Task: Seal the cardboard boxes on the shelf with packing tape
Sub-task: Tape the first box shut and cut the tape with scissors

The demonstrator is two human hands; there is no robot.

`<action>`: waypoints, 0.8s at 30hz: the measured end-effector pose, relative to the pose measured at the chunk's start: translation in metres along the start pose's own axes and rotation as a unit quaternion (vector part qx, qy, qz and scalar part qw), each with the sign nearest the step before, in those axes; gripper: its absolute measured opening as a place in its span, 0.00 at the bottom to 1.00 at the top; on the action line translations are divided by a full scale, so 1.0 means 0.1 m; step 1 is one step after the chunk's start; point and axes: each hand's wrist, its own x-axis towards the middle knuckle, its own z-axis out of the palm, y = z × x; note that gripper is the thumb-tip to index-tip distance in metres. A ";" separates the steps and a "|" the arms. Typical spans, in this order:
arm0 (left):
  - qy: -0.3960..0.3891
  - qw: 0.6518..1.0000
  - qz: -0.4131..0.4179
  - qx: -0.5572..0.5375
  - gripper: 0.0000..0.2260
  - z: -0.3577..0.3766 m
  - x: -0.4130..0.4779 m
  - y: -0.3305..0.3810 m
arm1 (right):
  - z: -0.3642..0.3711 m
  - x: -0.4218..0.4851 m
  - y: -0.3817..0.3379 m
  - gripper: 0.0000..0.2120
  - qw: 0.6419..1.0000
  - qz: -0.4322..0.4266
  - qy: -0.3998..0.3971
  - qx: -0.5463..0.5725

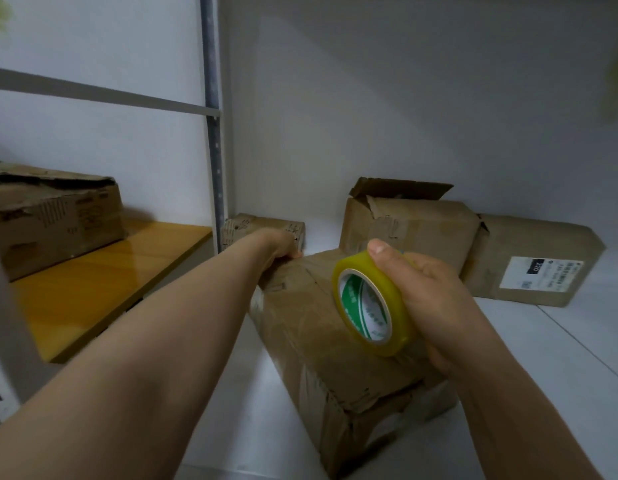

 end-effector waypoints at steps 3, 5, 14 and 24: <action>-0.042 0.999 0.005 0.016 0.10 -0.05 -0.05 -0.03 | 0.01 0.01 0.01 0.25 1.000 0.001 0.009 -0.007; -0.057 0.998 0.006 0.005 0.10 -0.06 -0.04 -0.07 | 0.02 0.02 0.01 0.24 1.000 0.006 0.019 -0.006; 0.211 0.953 0.207 0.061 0.12 0.03 0.12 -0.09 | 0.01 0.06 0.02 0.26 0.998 0.035 0.039 0.017; -0.006 0.949 0.200 0.243 0.20 0.05 -0.03 -0.19 | 0.02 -0.04 0.04 0.24 0.985 0.032 0.005 0.169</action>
